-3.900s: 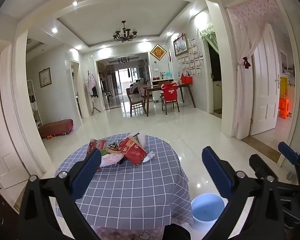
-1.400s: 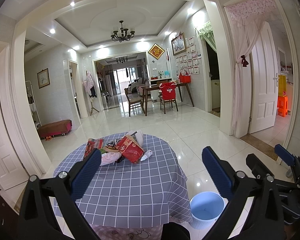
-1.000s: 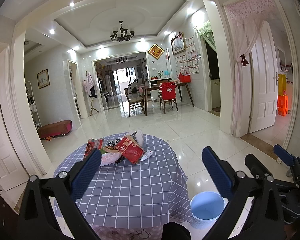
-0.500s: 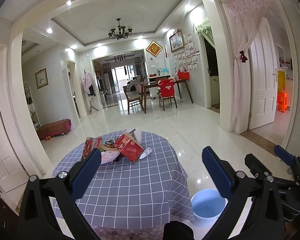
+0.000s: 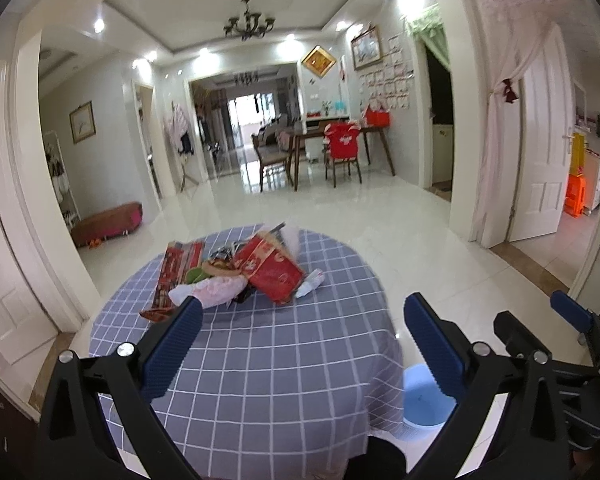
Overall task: Collect trash
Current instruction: 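Reach both tools toward the trash pile on the table, then grasp the white plastic bag with left tool while right tool grasps red snack bag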
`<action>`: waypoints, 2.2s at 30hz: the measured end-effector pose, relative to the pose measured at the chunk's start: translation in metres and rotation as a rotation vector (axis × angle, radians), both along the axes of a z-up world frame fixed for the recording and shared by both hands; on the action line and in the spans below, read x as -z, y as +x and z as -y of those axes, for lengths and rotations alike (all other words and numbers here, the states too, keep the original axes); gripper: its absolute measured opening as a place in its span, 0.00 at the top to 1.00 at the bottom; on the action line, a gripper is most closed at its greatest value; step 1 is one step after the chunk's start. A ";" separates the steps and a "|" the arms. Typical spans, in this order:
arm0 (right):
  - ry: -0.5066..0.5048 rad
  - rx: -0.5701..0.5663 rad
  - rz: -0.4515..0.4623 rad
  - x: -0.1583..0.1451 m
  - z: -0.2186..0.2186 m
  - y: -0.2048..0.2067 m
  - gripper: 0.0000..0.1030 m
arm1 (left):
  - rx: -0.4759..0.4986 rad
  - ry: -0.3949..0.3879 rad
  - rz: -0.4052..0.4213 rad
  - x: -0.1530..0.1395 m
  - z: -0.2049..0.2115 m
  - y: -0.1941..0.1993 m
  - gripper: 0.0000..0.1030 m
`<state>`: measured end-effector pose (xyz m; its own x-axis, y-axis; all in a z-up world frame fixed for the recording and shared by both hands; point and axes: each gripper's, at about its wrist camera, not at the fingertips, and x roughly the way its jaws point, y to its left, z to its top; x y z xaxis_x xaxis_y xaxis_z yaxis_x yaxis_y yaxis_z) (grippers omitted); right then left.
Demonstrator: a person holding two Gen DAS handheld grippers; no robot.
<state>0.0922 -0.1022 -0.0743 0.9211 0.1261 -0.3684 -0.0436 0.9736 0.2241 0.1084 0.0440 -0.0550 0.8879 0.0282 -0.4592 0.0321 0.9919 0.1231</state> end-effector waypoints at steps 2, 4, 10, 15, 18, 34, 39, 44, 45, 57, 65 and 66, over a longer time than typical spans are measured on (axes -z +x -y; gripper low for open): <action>-0.006 -0.014 -0.019 0.002 -0.007 0.014 0.06 | -0.013 -0.009 -0.024 0.006 -0.015 0.017 0.04; -0.013 -0.031 -0.049 0.004 -0.019 0.032 0.06 | -0.042 -0.018 -0.051 0.014 -0.033 0.034 0.04; -0.051 -0.108 -0.128 0.013 -0.067 0.085 0.06 | -0.151 -0.094 -0.146 0.036 -0.111 0.070 0.04; -0.083 -0.187 -0.180 0.026 -0.116 0.124 0.06 | -0.229 -0.212 -0.196 0.052 -0.182 0.096 0.04; -0.127 -0.209 -0.202 0.034 -0.142 0.148 0.06 | -0.200 -0.245 -0.221 0.059 -0.199 0.115 0.04; -0.198 -0.208 -0.298 0.062 -0.158 0.232 0.06 | 0.099 0.126 -0.369 0.107 -0.160 0.216 0.34; -0.253 -0.260 -0.282 0.062 -0.172 0.249 0.06 | 0.140 0.189 -0.409 0.122 -0.154 0.229 0.34; -0.358 -0.362 -0.283 0.065 -0.196 0.267 0.06 | 0.151 0.158 -0.403 0.122 -0.154 0.233 0.56; -0.374 -0.387 -0.285 0.066 -0.200 0.271 0.06 | 0.157 0.146 -0.396 0.121 -0.155 0.231 0.58; -0.337 -0.511 -0.349 0.074 -0.226 0.311 0.18 | 0.166 -0.046 -0.308 0.090 -0.172 0.199 0.69; -0.209 -0.478 -0.234 0.036 -0.201 0.276 0.19 | 0.125 -0.128 -0.191 0.047 -0.176 0.167 0.69; -0.174 -0.469 -0.212 0.026 -0.191 0.269 0.19 | 0.122 -0.137 -0.175 0.040 -0.176 0.162 0.69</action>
<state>0.3611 0.0886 -0.1005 0.6840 0.4259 -0.5923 -0.4533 0.8842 0.1123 0.2703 0.2197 -0.0950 0.7875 -0.1473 -0.5984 0.1614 0.9864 -0.0305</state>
